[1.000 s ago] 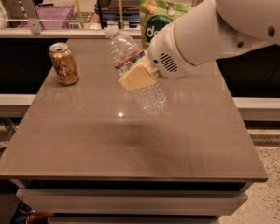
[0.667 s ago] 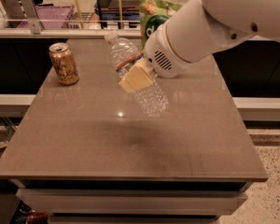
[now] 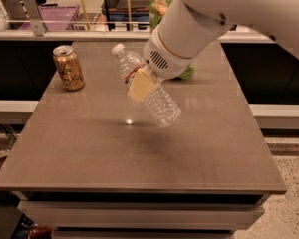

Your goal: Knock water bottle over

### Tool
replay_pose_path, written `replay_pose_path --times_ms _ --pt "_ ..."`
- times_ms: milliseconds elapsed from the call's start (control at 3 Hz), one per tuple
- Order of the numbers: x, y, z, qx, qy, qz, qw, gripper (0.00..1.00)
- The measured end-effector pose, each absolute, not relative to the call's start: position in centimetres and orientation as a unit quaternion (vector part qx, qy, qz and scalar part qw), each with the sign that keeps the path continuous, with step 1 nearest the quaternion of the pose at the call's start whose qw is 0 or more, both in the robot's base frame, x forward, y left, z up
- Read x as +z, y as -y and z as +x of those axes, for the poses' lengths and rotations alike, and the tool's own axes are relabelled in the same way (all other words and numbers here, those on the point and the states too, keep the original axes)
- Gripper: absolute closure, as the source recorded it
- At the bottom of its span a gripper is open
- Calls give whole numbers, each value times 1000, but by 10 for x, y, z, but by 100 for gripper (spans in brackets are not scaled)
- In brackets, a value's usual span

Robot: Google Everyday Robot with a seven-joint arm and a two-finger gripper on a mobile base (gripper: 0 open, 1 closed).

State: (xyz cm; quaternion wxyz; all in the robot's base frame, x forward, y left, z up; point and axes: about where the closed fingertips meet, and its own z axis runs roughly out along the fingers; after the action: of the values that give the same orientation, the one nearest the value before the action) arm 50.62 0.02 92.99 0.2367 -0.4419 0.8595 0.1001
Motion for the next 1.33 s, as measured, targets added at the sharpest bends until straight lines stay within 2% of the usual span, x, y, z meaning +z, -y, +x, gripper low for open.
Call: replay_pose_path --times_ms 667,1333 --pt "891 -7 523 70 -872 -454 166 100" --pt "855 -17 529 61 -872 -463 147 100"
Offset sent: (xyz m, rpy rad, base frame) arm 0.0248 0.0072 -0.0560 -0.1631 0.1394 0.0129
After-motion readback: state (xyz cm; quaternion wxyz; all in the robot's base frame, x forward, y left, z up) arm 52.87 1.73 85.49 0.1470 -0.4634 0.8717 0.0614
